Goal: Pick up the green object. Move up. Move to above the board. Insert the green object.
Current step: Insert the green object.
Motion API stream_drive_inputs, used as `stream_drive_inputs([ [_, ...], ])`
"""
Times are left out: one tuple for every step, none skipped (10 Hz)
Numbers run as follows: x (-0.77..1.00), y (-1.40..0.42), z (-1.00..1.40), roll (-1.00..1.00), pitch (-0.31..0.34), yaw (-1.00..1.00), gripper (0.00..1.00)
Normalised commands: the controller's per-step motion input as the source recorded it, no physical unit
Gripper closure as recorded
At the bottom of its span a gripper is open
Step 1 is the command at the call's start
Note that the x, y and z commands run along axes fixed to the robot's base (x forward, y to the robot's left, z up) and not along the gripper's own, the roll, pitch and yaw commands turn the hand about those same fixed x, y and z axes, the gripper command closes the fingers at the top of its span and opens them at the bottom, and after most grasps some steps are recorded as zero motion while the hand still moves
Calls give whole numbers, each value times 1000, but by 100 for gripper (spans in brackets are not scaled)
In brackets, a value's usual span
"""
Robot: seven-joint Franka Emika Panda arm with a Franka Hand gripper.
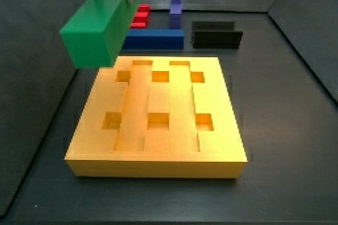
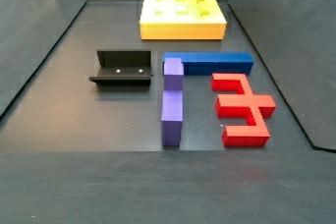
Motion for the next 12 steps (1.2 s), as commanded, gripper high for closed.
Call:
stream_drive_inputs([
  [-149,0,-420,14,0,0,100],
  [0,0,-489,53,0,0,100],
  [0,0,-677,67,0,0,100],
  [0,-3,-709,56,0,0,100],
  [11,0,-623,46,0,0,100],
  [0,0,-9,-33,-3,0,100],
  [0,46,0,0,0,0,100],
  [0,-23,-483,11,0,0,100],
  [251,-123,-594,157,70,54,100],
  [540,-129,-551,233,153,94,100],
  [629,-49,-694,219,123,0,100],
  [680,-111,-563,236,156,69,100],
])
